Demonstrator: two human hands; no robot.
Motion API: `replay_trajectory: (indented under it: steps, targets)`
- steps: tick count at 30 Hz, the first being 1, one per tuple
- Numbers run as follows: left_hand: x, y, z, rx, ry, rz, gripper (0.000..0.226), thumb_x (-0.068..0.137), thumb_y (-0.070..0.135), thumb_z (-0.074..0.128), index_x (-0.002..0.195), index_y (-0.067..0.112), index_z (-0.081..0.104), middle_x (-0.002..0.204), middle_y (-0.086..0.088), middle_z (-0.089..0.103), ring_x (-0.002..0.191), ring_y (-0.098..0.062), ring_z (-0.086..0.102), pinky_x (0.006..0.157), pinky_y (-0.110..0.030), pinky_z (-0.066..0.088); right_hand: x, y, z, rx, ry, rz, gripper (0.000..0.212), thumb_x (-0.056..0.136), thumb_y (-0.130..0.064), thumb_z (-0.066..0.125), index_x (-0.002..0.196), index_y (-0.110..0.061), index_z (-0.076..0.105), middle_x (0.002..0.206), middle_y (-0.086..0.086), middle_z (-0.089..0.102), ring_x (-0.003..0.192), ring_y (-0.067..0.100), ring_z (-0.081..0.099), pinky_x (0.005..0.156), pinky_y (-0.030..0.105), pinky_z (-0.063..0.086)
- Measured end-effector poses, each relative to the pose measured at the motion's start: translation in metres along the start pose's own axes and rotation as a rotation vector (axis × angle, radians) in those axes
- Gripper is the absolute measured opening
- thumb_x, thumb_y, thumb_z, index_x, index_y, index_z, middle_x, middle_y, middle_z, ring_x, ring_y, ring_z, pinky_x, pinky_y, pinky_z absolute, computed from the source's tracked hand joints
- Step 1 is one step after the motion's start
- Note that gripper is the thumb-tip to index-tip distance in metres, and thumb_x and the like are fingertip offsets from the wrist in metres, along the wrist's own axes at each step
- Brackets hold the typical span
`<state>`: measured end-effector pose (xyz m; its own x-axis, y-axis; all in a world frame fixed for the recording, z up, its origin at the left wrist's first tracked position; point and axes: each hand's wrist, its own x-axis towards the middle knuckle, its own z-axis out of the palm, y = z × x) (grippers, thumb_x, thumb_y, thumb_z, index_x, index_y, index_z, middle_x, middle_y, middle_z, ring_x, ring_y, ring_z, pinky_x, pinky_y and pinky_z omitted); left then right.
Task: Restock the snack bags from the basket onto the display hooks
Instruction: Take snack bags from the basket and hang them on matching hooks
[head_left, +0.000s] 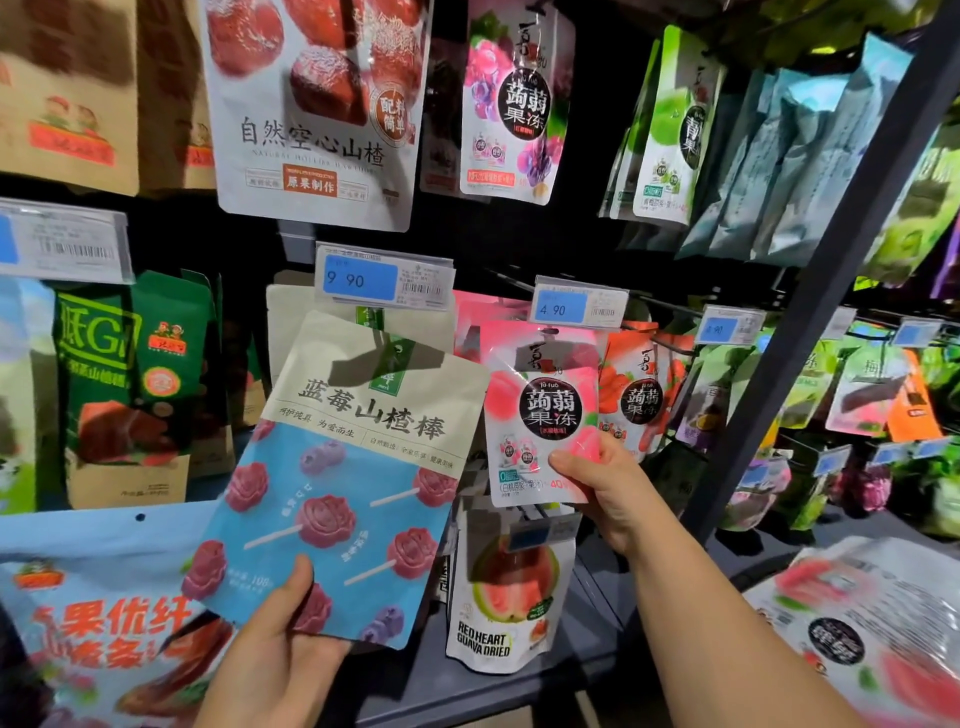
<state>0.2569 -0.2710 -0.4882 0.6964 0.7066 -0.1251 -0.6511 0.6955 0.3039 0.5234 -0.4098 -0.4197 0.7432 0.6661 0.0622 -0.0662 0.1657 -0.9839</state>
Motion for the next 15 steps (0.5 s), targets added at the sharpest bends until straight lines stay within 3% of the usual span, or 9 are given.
replay_trajectory:
  steps: [2,4,6,9,13,15]
  targets:
    - [0.0,-0.001,0.007,-0.034,-0.023,-0.002,0.119,0.017,0.015,0.102,0.129,0.027,0.062,0.119,-0.008,0.071,0.108,-0.028,0.068,0.08,-0.065,0.05,0.004,0.003,0.003,0.017,0.03,0.0,0.048,0.072,-0.009,0.075,0.118,-0.003,0.061,0.106,0.019,0.074,0.09,0.031,0.073,0.073,0.039,0.06]
    - [0.0,0.002,0.006,-0.011,-0.013,0.01,0.13,0.008,0.018,0.102,0.131,0.028,0.061,0.122,-0.008,0.07,0.111,-0.028,0.068,0.079,-0.063,0.053,0.009,0.008,0.008,0.032,0.08,-0.002,0.043,0.078,-0.018,0.074,0.117,-0.004,0.063,0.107,0.018,0.074,0.094,0.032,0.072,0.08,0.043,0.059]
    - [0.002,0.001,0.004,0.008,0.004,-0.004,0.13,0.011,0.018,0.103,0.133,0.029,0.06,0.125,-0.008,0.069,0.116,-0.028,0.065,0.08,-0.064,0.053,0.013,0.013,0.014,0.049,0.127,0.013,0.042,0.081,-0.026,0.074,0.116,-0.006,0.063,0.109,0.019,0.073,0.101,0.035,0.07,0.092,0.051,0.055]
    - [0.002,0.004,0.005,0.001,-0.005,-0.021,0.126,0.016,0.017,0.103,0.134,0.028,0.06,0.127,-0.007,0.067,0.118,-0.028,0.064,0.08,-0.063,0.054,0.02,0.018,0.022,0.035,0.187,0.017,0.031,0.089,-0.025,0.072,0.113,-0.007,0.066,0.108,0.02,0.073,0.103,0.039,0.069,0.095,0.058,0.053]
    - [0.004,0.006,0.005,-0.032,-0.022,-0.032,0.123,0.018,0.016,0.103,0.133,0.028,0.06,0.128,-0.008,0.067,0.116,-0.029,0.065,0.083,-0.065,0.052,0.026,0.018,0.032,-0.043,0.254,0.021,0.037,0.082,-0.036,0.077,0.109,-0.012,0.07,0.104,0.014,0.075,0.1,0.035,0.071,0.095,0.056,0.053]
    - [0.005,0.007,0.006,-0.013,-0.01,0.007,0.124,0.016,0.017,0.103,0.132,0.029,0.061,0.125,-0.008,0.068,0.113,-0.029,0.066,0.082,-0.068,0.049,0.028,0.021,0.034,-0.124,0.304,0.022,0.055,0.067,-0.054,0.079,0.107,-0.016,0.072,0.102,0.007,0.076,0.097,0.029,0.072,0.094,0.052,0.055]
